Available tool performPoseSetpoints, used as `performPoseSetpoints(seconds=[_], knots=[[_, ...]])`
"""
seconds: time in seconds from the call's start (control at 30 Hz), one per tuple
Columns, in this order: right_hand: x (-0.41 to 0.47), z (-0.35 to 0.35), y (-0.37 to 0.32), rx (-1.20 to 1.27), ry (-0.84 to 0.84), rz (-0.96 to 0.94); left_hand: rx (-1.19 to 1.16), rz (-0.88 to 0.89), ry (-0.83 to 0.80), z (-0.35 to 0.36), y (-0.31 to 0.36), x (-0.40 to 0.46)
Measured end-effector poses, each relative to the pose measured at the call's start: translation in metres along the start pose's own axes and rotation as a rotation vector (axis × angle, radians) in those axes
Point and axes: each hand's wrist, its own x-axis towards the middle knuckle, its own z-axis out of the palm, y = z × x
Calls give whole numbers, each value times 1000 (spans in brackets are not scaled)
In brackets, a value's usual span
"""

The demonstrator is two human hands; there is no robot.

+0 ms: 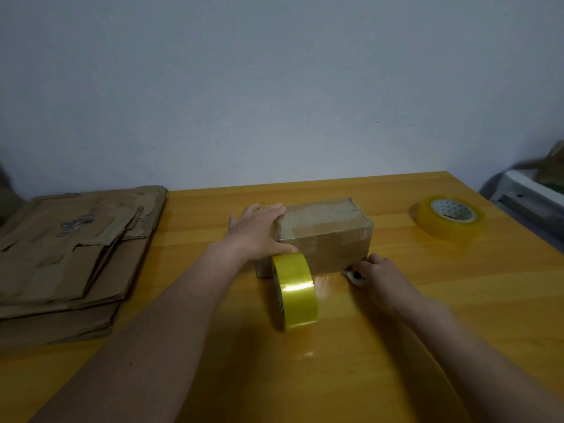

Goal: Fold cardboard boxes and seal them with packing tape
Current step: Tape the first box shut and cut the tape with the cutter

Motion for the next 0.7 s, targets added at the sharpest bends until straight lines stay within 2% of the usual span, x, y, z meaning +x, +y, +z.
performPoseSetpoints(seconds=[0.1, 0.17, 0.23, 0.3, 0.37, 0.43, 0.5, 0.6, 0.63, 0.7], knots=[[-2, -4, 2, 142, -52, -20, -22, 44, -29, -1, -2, 4], [-11, -10, 1, 251, -125, -97, -42, 67, -48, 0, -2, 7], [-23, -19, -9, 413, -111, -207, -67, 65, -41, 2, -4, 10], [-32, -31, -29, 622, 69, -320, -96, 45, -12, 3, -4, 10], [-31, -45, -53, 695, 291, -412, -114, 34, -7, 4, 0, 11], [-22, -53, -74, 656, 332, -488, -157, 23, -6, 7, 5, 9], [-12, -47, -84, 599, 276, -489, -334, -34, 2, 10, 7, 6], [-4, -35, -81, 654, 252, -409, -932, -290, -40, 19, 5, -13], [-3, -33, -79, 676, 257, -400, -1114, -356, -83, 22, 5, -22], [-1, -32, -77, 677, 267, -403, -1284, -351, -219, 34, 4, -32]])
